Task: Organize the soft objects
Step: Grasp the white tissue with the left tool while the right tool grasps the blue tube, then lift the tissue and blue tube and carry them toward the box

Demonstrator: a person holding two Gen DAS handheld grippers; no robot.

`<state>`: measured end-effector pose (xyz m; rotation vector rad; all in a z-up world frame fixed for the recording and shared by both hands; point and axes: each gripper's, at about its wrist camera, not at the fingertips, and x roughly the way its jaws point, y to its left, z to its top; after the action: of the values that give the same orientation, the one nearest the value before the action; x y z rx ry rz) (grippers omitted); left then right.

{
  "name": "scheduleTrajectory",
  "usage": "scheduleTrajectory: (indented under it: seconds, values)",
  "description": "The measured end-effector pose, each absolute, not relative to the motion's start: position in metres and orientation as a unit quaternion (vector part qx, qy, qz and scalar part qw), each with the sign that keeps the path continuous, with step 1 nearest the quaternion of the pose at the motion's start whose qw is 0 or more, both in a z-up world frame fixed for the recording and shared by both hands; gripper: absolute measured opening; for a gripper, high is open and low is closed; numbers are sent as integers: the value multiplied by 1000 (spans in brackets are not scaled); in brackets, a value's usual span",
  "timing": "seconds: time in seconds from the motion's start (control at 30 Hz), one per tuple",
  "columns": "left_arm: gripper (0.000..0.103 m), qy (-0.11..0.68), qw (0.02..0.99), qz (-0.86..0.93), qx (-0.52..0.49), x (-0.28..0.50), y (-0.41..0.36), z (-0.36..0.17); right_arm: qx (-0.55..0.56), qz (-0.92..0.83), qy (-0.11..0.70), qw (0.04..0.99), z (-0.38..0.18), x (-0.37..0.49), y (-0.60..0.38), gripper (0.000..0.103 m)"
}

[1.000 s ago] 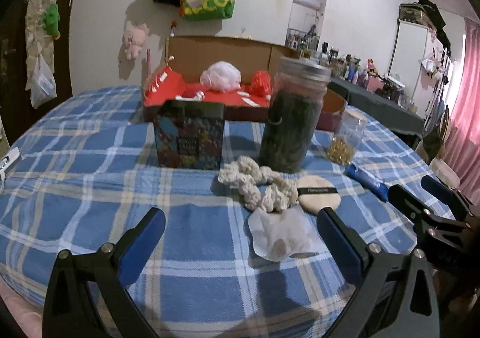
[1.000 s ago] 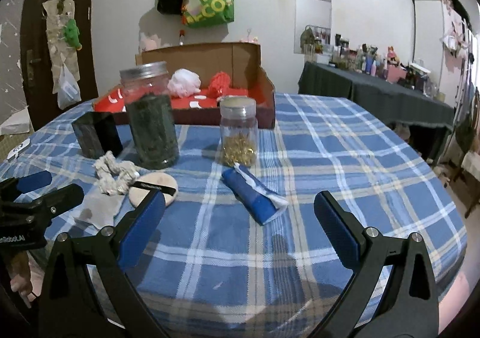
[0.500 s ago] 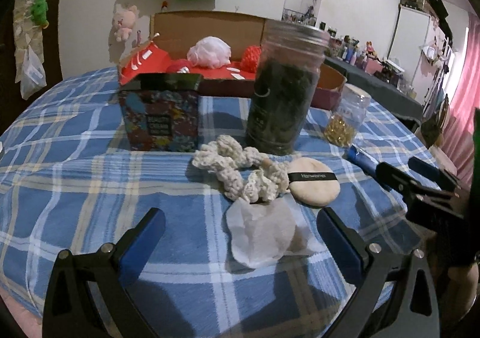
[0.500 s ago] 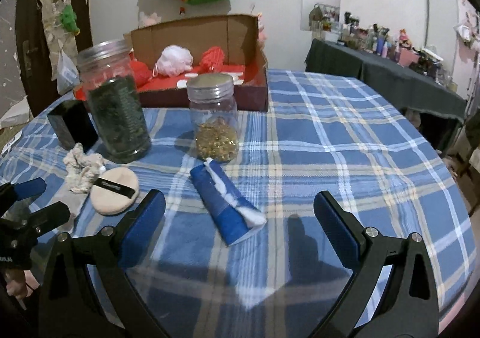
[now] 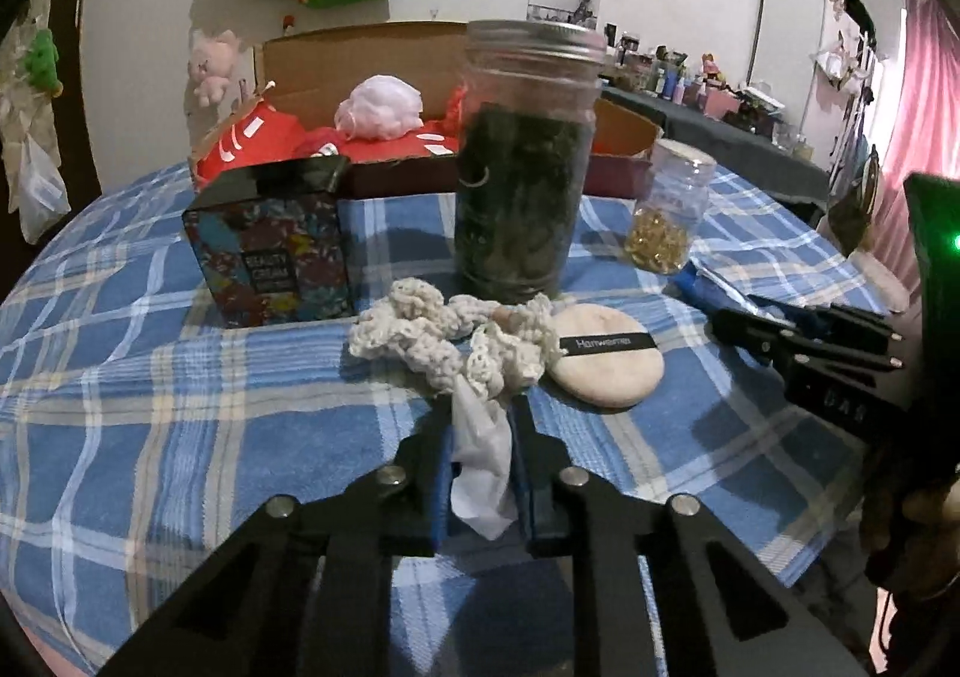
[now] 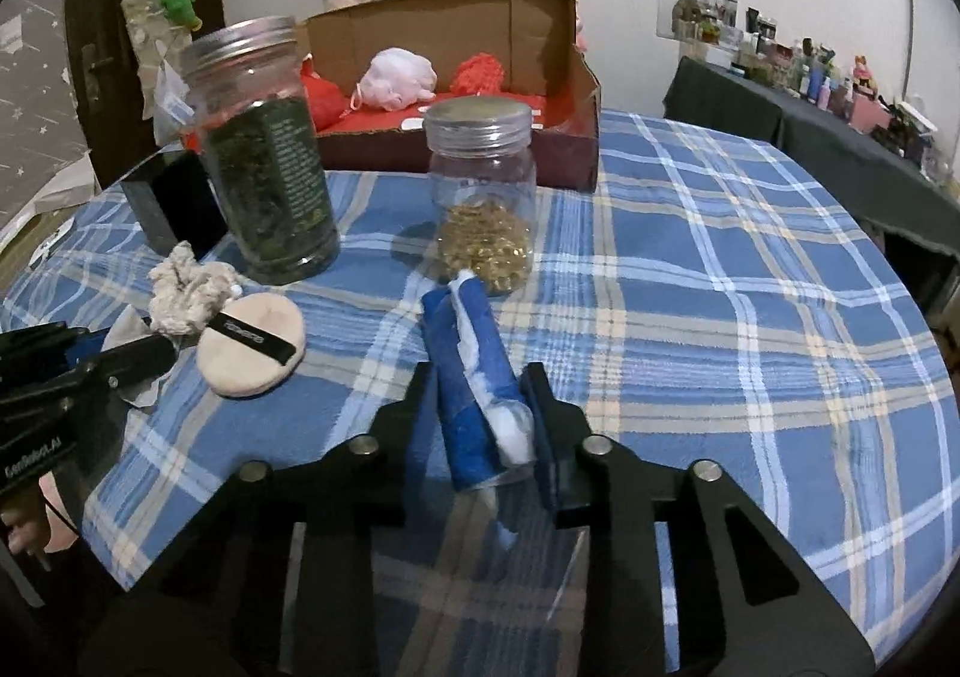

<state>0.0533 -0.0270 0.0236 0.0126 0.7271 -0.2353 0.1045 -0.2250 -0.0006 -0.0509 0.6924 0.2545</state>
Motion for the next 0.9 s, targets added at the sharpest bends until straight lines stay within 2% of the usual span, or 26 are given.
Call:
scheduleTrajectory:
  seconds: [0.4,0.67,0.9]
  values:
    - [15,327,935,-138,0,43,-11,47,7,153,297,942,28,78,-213,23]
    - [15,305,935,-181,-5,43,-11,63,27,196,298,934,33,70,-194,23]
    - [15,307,926,-220,-16,50,-23,54,33,217,307,926,27,67,-179,23]
